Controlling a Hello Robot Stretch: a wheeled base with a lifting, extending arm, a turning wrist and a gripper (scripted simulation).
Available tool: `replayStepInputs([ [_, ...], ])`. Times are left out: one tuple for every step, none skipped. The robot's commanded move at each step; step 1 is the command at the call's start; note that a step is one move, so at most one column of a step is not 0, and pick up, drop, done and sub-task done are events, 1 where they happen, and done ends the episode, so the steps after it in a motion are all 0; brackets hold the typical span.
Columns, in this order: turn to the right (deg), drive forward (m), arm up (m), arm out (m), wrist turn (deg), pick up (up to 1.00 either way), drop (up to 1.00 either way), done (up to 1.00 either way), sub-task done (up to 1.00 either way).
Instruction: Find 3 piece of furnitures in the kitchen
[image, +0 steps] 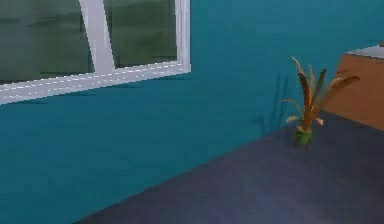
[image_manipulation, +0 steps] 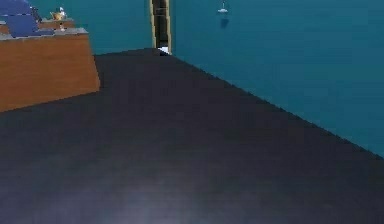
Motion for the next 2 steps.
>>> replayStepInputs([
  [-30.0,0.00,0.00,0.00,0.0,0.00,0.00,0.00,0.00],
  [0.0,0.40,0.00,0.00,0.0,0.00,0.00,0.00,0.00],
])
